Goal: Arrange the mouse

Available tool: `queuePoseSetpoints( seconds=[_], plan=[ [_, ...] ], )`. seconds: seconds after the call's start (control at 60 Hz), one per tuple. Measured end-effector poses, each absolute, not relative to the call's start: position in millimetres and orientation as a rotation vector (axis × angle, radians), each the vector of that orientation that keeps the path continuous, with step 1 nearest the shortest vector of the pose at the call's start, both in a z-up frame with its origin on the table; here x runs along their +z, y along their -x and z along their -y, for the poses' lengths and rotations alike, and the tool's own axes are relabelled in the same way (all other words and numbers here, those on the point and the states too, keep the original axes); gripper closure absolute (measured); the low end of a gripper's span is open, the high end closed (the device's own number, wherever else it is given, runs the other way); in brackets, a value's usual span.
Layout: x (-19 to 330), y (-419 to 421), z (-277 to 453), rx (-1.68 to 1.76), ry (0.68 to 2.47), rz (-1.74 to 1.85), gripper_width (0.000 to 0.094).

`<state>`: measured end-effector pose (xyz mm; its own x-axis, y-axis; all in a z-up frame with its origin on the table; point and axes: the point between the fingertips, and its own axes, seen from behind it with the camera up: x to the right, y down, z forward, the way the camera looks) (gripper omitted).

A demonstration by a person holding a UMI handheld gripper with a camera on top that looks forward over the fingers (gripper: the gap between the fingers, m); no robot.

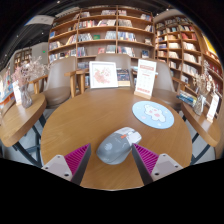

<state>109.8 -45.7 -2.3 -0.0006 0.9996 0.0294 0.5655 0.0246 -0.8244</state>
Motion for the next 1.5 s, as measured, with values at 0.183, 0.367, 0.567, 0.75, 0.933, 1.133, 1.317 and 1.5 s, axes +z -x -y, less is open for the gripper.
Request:
queuePoseSetpoints(
  seconds=[0.183,0.367,0.567,0.75,0.933,1.133,1.317,1.5],
  plan=[
    [-1.7,-76.3,47.7,0.845,1.642,1.648,0.0085],
    [-5.2,-45.1,51.9,0.795,1.608,1.683,0.0085],
    [-9.1,-21.5,59.7,0.799,1.627,1.692,0.0090],
    [-11.5,-9.9,52.2,0.766,1.607,1.696,0.0339],
    [-9.2,-10.0,56.3,0.797,1.597,1.739,0.0478],
    [52.0,9.3,33.0,0.932,1.556,1.677,0.0478],
    [82.3,57.6,-62.5,0.884,1.531,1.542,0.0477],
    [43.9,82.8,-123.4,0.808,1.612,1.513,0.0475]
  ],
)
